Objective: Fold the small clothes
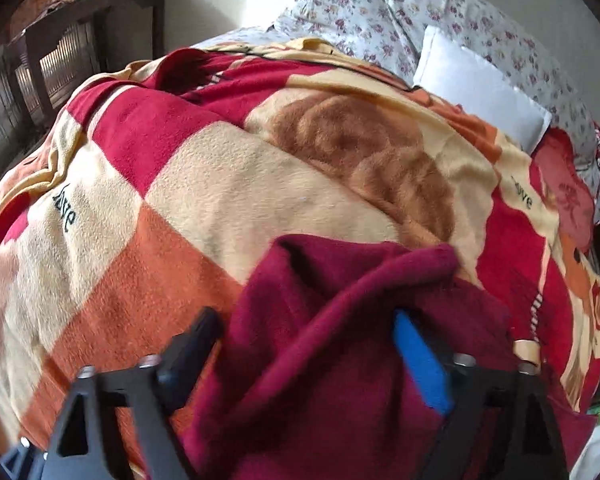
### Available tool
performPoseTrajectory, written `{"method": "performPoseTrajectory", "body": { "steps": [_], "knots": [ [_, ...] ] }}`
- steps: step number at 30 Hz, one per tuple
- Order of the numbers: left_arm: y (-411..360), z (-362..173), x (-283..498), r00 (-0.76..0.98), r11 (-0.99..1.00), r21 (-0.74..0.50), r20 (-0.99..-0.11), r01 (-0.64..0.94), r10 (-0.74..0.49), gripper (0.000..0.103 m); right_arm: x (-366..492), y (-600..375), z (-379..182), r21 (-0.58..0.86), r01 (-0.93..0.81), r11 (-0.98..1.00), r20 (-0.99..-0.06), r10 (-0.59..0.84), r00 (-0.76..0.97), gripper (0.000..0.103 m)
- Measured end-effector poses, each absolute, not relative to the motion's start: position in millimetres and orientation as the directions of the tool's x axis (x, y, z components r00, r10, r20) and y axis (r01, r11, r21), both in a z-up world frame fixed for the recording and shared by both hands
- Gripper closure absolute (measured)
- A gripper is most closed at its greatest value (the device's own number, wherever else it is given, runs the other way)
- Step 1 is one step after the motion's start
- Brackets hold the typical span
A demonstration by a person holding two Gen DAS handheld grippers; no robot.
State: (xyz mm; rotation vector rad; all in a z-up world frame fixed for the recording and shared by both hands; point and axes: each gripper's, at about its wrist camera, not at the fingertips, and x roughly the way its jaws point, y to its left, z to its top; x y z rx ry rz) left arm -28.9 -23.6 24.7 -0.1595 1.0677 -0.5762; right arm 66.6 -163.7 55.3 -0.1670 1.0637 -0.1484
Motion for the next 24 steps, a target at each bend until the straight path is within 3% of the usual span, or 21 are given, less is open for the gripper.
{"method": "performPoseTrajectory", "body": {
  "steps": [2, 4, 6, 11, 24],
  "knots": [
    [-20, 28, -26, 0.355, 0.837, -0.398, -0.773, 0.375, -0.527, 0.036, 61, -177, 64, -0.152, 0.039, 0.988, -0.86, -0.152, 0.487, 0.047],
    [-20, 32, -24, 0.358, 0.829, -0.406, -0.762, 0.386, -0.54, 0.036, 56, -194, 73, -0.058, 0.048, 0.997, -0.87, -0.074, 0.488, 0.068],
    [-21, 36, -23, 0.362, 0.82, -0.406, -0.752, 0.404, -0.551, 0.036, 50, -209, 81, 0.057, 0.058, 0.997, -0.871, 0.021, 0.491, 0.077],
    [-31, 46, -16, 0.347, 0.784, -0.424, -0.726, 0.453, -0.593, 0.036, 39, -225, 86, 0.181, 0.069, 0.981, -0.85, 0.121, 0.513, 0.08],
    [-50, 26, 5, 0.275, 0.749, -0.51, -0.715, 0.422, -0.642, 0.033, 38, -228, 80, 0.233, 0.065, 0.97, -0.837, 0.166, 0.521, 0.08]
  ]
}}
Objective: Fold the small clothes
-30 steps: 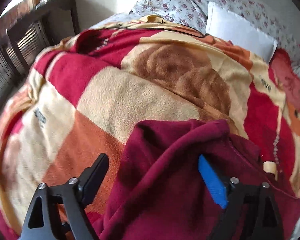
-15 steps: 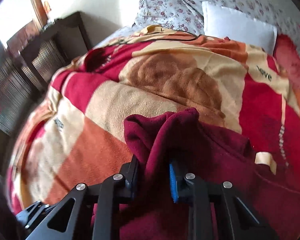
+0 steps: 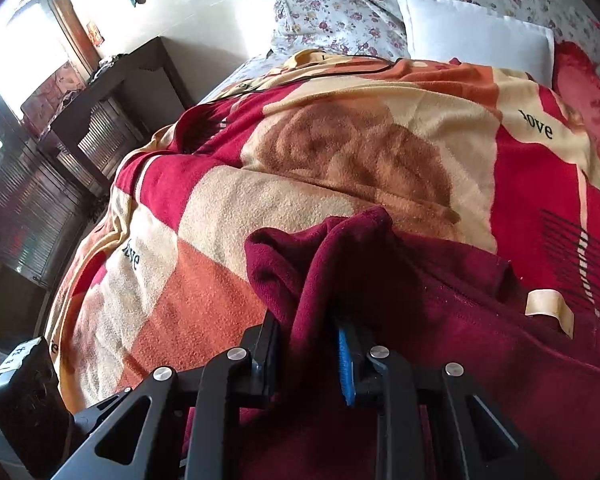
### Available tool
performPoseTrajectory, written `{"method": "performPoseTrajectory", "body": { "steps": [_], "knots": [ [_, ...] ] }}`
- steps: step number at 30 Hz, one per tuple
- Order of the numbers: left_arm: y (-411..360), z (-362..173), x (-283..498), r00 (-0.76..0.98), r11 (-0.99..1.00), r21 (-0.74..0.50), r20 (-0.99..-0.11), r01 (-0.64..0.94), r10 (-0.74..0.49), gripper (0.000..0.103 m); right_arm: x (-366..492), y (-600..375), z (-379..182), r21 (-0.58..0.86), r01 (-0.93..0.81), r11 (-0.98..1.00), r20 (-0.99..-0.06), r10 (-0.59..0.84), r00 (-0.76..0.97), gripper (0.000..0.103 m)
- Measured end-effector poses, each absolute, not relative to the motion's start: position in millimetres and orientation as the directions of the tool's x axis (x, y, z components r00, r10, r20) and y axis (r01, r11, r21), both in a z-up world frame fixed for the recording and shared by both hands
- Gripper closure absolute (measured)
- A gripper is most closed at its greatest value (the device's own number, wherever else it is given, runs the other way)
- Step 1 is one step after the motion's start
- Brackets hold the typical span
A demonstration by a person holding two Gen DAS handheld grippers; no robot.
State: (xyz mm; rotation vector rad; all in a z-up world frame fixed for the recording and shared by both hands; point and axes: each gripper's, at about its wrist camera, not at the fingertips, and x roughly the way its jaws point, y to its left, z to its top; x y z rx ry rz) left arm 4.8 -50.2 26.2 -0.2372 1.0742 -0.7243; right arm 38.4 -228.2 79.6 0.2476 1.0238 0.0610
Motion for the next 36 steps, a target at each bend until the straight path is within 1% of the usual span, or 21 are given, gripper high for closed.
{"method": "performPoseTrajectory", "body": {
  "steps": [4, 6, 8, 10, 12, 15, 18, 26, 31, 36],
  "knots": [
    [-57, 29, -1, 0.296, 0.77, -0.463, -0.735, 0.439, -0.611, 0.034, 36, -227, 81, 0.231, 0.064, 0.971, -0.837, 0.164, 0.522, 0.08],
    [-61, 31, -4, 0.297, 0.77, -0.448, -0.739, 0.454, -0.605, 0.046, 35, -227, 82, 0.235, 0.065, 0.97, -0.835, 0.167, 0.524, 0.08],
    [-61, 33, -8, 0.299, 0.769, -0.438, -0.74, 0.465, -0.602, 0.053, 33, -226, 83, 0.238, 0.06, 0.97, -0.832, 0.171, 0.527, 0.08],
    [-61, 35, -13, 0.313, 0.777, -0.412, -0.746, 0.477, -0.588, 0.057, 30, -227, 86, 0.238, 0.055, 0.97, -0.829, 0.174, 0.532, 0.08],
    [-62, 38, -17, 0.314, 0.777, -0.402, -0.75, 0.484, -0.583, 0.067, 26, -228, 89, 0.245, 0.053, 0.968, -0.824, 0.179, 0.538, 0.08],
    [-63, 46, -24, 0.321, 0.776, -0.393, -0.747, 0.493, -0.582, 0.075, 19, -231, 97, 0.252, 0.051, 0.966, -0.814, 0.183, 0.551, 0.08],
    [-65, 55, -31, 0.325, 0.77, -0.392, -0.74, 0.503, -0.589, 0.08, 9, -234, 106, 0.257, 0.045, 0.965, -0.803, 0.188, 0.566, 0.082],
    [-87, 103, -68, 0.312, 0.699, -0.395, -0.688, 0.596, -0.655, 0.082, -35, -265, 145, 0.272, 0.04, 0.961, -0.753, 0.187, 0.631, 0.085],
    [-129, 130, -101, 0.265, 0.624, -0.385, -0.664, 0.68, -0.699, 0.082, -76, -304, 166, 0.274, 0.07, 0.959, -0.727, 0.159, 0.668, 0.085],
    [-182, 141, -136, 0.206, 0.55, -0.36, -0.666, 0.754, -0.717, 0.082, -129, -354, 174, 0.276, 0.133, 0.952, -0.713, 0.11, 0.693, 0.085]
  ]
}}
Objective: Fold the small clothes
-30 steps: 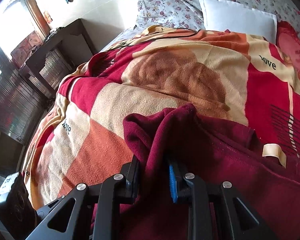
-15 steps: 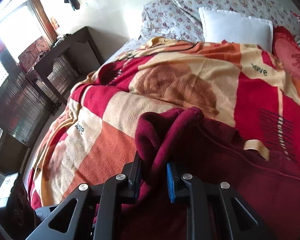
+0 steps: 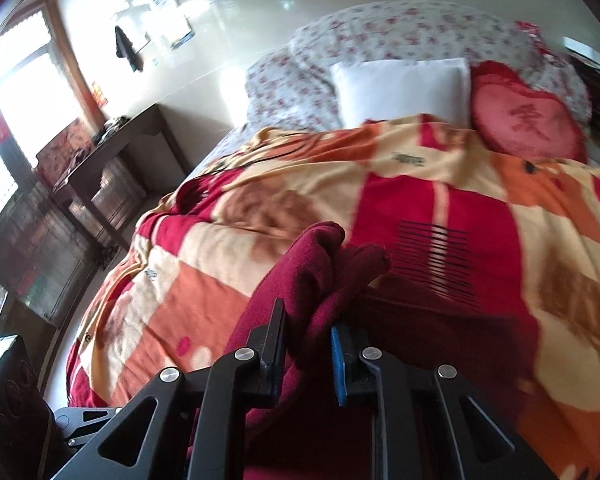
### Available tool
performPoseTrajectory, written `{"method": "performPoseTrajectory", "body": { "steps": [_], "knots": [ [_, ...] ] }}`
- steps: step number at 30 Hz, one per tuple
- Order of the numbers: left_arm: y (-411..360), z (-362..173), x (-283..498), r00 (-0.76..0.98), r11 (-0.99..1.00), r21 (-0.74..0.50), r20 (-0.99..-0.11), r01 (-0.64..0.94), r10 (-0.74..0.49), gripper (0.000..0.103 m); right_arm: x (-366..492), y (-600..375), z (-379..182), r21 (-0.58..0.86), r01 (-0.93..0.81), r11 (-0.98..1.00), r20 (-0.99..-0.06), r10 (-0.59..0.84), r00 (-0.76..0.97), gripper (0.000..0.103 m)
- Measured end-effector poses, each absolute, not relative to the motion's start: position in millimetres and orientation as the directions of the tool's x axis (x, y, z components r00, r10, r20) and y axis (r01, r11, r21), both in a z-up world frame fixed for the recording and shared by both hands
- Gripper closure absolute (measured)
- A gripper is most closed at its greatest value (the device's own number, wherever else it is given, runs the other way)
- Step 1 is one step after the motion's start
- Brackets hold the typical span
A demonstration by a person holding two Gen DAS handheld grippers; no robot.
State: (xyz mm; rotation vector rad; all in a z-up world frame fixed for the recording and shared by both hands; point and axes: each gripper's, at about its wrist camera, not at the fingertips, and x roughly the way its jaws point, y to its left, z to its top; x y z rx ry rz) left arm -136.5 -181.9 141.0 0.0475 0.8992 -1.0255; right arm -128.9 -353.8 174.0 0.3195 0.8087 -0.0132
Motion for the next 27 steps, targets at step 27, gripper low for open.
{"method": "performPoseTrajectory", "body": {
  "steps": [27],
  "knots": [
    [-206, 131, -196, 0.236, 0.511, -0.15, -0.755, 0.846, -0.612, 0.069, -267, -436, 130, 0.415, 0.311, 0.855, -0.691, 0.073, 0.719, 0.059]
  ]
}}
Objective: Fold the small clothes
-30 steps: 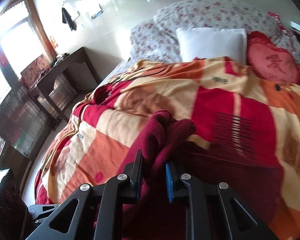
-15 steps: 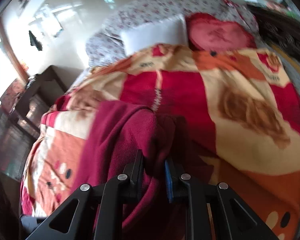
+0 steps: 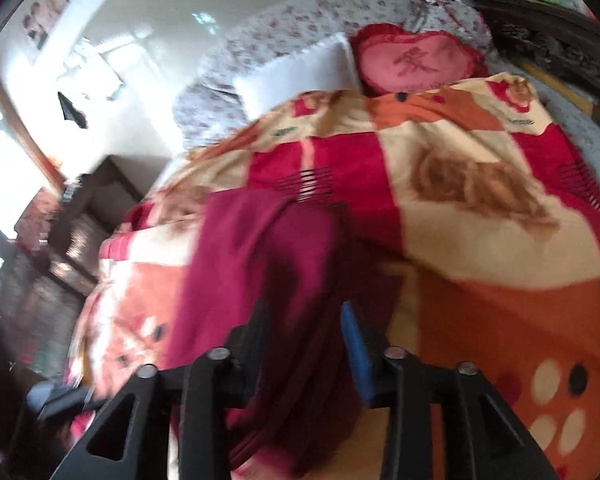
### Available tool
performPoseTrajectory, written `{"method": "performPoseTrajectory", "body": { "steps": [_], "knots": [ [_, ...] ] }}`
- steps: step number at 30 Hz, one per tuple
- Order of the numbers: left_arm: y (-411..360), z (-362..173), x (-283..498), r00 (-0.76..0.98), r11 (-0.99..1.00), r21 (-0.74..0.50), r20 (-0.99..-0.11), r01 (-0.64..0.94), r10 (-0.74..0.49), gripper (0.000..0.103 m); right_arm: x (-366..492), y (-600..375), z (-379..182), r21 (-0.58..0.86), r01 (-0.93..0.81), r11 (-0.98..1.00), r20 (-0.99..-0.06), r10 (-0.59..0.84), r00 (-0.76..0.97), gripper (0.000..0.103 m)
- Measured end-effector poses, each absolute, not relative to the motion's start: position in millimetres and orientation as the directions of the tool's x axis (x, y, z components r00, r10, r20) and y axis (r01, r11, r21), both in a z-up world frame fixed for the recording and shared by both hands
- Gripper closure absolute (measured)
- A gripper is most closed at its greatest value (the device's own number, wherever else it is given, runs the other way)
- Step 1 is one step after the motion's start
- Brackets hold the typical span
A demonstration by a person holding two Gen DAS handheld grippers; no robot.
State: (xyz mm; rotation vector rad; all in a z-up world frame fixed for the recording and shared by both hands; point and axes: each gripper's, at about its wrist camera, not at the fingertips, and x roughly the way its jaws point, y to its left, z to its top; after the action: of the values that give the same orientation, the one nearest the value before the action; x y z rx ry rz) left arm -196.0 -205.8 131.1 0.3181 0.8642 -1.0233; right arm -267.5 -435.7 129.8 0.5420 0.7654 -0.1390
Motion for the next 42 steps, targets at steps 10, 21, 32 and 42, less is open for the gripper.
{"method": "performPoseTrajectory", "body": {
  "steps": [10, 21, 32, 42],
  "knots": [
    [-195, 84, -165, 0.238, 0.627, -0.193, -0.81, 0.754, -0.536, 0.069, -266, -371, 85, 0.331, 0.273, 0.903, -0.774, 0.095, 0.626, 0.086],
    [-201, 80, -178, 0.254, 0.613, -0.161, -0.807, 0.773, -0.533, 0.069, -305, -395, 83, 0.385, 0.371, 0.845, -0.757, 0.06, 0.65, 0.087],
    [-218, 88, -149, 0.335, 0.682, -0.15, -0.783, 0.716, -0.524, 0.069, -267, -377, 117, 0.294, 0.33, 0.897, -0.717, -0.021, 0.696, 0.084],
    [-237, 72, -133, 0.354, 0.707, -0.135, -0.791, 0.694, -0.499, 0.055, -224, -426, 72, 0.277, 0.421, 0.864, -0.766, -0.066, 0.639, 0.084]
  ]
}}
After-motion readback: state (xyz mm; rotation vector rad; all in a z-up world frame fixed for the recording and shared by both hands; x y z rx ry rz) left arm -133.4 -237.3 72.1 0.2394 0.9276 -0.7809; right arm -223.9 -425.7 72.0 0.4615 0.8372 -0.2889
